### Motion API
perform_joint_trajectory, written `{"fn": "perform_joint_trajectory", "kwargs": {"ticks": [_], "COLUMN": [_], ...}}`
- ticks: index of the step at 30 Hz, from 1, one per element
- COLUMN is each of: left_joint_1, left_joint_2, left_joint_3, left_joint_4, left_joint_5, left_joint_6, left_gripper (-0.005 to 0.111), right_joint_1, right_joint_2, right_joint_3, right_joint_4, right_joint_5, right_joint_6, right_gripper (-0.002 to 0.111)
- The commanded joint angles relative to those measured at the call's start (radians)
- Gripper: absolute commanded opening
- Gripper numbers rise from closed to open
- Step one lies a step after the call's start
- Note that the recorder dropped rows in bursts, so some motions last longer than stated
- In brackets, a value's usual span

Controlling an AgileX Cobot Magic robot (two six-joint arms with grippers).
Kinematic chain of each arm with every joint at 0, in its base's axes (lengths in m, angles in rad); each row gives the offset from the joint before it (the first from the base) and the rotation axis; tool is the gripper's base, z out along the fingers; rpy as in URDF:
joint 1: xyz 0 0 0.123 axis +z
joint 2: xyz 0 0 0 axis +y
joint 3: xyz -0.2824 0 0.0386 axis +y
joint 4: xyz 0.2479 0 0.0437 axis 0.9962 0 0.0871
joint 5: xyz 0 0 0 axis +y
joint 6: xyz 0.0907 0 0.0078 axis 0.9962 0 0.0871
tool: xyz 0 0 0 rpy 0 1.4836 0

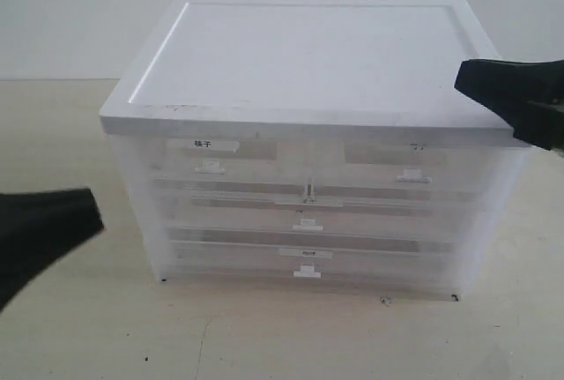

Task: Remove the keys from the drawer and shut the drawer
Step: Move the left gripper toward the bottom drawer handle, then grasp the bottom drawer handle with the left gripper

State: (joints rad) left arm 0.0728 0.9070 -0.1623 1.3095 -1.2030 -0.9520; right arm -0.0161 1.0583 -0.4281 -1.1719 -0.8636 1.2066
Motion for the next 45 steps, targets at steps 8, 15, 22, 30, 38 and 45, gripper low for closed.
{"fn": "perform_joint_trajectory", "kwargs": {"ticks": [8,15,22,30,38,45], "left_joint_1": [-0.54,-0.76,-0.857,-0.923,-0.923,-0.923], "left_joint_2": [0.517,0.693,0.808,0.883,0.897,0.897], "left_joint_3": [-0.014,-0.184,-0.289,-0.336,-0.343,-0.343], "left_joint_4": [-0.487,-0.793,-0.954,-1.171,-1.223,-1.223], "left_joint_5": [0.112,0.281,0.348,0.34,0.306,0.316], "left_joint_6": [0.901,1.3,1.63,1.97,2.097,2.158], "left_gripper": [0.007,0.033,0.035,0.035,0.035,0.021], "right_joint_1": [-0.004,-0.004,-0.004,-0.004,-0.004,-0.004], "right_joint_2": [0.07,0.07,0.07,0.07,0.07,0.07], "right_joint_3": [-0.025,-0.025,-0.025,-0.025,-0.025,-0.025], "right_joint_4": [0.013,0.015,0.019,0.019,0.013,0.013], "right_joint_5": [0.018,0.12,0.118,0.118,0.098,0.098], "right_joint_6": [-0.126,-0.164,-0.166,-0.166,-0.166,-0.166], "right_gripper": [0.0,0.0,0.0,0.0,0.0,0.0]}}
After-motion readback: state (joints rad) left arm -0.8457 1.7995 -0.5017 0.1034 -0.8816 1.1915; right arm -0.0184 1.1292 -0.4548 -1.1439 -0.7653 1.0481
